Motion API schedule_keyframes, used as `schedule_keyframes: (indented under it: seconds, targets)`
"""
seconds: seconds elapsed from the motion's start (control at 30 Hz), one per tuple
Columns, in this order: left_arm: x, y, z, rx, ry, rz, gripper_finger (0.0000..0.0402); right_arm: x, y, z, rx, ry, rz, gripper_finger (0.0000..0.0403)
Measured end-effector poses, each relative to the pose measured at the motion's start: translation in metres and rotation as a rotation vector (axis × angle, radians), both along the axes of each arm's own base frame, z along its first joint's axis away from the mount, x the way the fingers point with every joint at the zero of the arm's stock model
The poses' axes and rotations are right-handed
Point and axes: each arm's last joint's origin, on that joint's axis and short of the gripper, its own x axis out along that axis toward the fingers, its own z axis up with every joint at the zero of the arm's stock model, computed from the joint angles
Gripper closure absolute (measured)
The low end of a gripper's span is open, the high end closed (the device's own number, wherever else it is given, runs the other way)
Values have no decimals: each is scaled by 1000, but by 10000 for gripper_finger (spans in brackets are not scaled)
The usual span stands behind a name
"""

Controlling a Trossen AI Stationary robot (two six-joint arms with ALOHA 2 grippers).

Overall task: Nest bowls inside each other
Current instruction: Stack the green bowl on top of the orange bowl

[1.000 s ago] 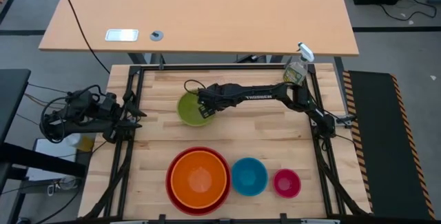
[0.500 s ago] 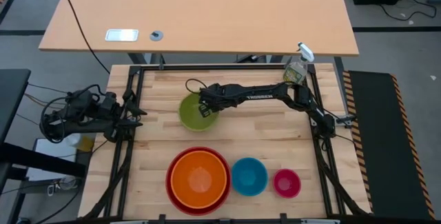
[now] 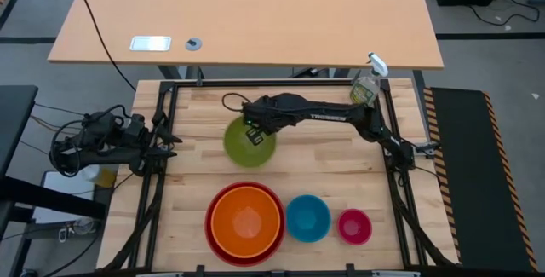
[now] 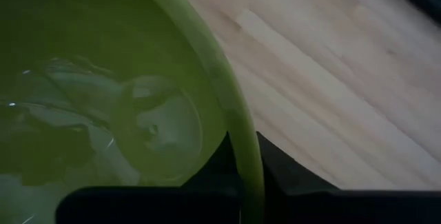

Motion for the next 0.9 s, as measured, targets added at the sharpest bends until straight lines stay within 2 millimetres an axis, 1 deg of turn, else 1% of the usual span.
schedule_keyframes:
  seconds: [0.07,0.1,0.23,0.33,0.4,0.5,0.6,0.73,0.8,0.9]
  targets:
    - [0,0,0,0,0,2,209,-4,14,16,-15,-19,16,383]
    - [0,0,0,-1,1,6,209,-9,20,24,-13,-44,20,384]
    - [0,0,0,-1,0,10,209,-28,44,49,4,-79,24,384]
    - [0,0,0,-1,1,10,209,-39,65,66,-12,-126,69,381]
    - [0,0,0,-1,1,10,209,-43,82,76,4,-178,115,379]
    - [0,0,0,-1,1,10,209,-42,110,80,56,-233,214,378]
    - [0,0,0,-1,1,11,209,-35,141,71,89,-253,299,377]
    - [0,0,0,-2,1,13,209,-24,176,48,105,-245,370,377]
    - [0,0,0,-7,2,13,209,-18,189,34,117,-233,382,377]
    - [0,0,0,-7,2,13,209,-8,203,12,119,-209,392,376]
